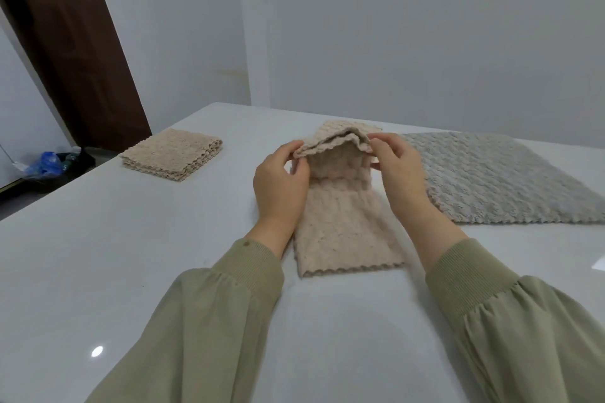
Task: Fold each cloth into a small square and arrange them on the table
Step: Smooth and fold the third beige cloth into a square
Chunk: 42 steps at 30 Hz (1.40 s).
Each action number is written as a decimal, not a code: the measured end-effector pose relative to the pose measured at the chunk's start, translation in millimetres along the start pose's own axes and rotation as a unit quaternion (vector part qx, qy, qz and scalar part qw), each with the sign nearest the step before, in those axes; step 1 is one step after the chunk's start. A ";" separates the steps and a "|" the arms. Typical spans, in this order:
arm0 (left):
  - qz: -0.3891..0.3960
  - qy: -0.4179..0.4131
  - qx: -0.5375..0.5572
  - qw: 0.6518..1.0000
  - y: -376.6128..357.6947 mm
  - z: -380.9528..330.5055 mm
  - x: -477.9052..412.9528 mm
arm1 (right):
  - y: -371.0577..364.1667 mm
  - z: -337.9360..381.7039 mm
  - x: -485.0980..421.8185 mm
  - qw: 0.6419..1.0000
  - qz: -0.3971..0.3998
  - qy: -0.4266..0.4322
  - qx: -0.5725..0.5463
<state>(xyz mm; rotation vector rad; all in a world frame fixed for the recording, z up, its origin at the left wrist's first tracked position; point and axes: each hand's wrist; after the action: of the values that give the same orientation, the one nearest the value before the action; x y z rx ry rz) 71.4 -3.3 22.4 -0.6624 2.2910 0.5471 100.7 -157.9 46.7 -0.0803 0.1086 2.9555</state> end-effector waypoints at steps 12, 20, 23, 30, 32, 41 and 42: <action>0.076 0.287 0.239 0.925 36.3 -22.6 22.9 | 24.8 -24.8 49.9 0.997 -0.045 -0.056 -0.002; 0.221 0.229 0.146 0.936 63.7 -42.0 43.9 | 45.6 -30.1 85.6 0.995 0.005 -0.062 0.081; 0.228 0.223 0.133 0.938 66.0 -45.0 47.9 | 48.7 -31.6 88.9 0.992 0.016 -0.062 0.108; 0.252 0.189 0.066 0.947 66.3 -38.1 51.2 | 51.3 -36.9 84.8 0.986 -0.033 -0.013 0.161; 0.270 0.175 0.048 0.946 66.0 -36.2 51.6 | 52.4 -38.2 85.4 0.979 -0.023 -0.008 0.200; 0.249 0.140 0.002 0.958 65.1 -25.4 44.7 | 34.6 -19.9 76.3 0.894 -0.117 0.175 0.395; 0.217 0.140 -0.005 0.966 64.6 -22.1 42.0 | 27.6 -12.0 72.0 0.895 -0.115 0.187 0.388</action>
<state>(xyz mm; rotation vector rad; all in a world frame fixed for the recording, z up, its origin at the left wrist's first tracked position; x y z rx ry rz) -4.5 22.4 20.5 -0.2470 2.7234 0.7012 25.5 -173.0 32.2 -0.4995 1.2108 2.4068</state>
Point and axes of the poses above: each hand's wrist, its own x-axis away from the middle knuckle, its own y-axis out of the back of the hand, z = x × y, and after that the axes turned 14 degrees about -y, right-handed
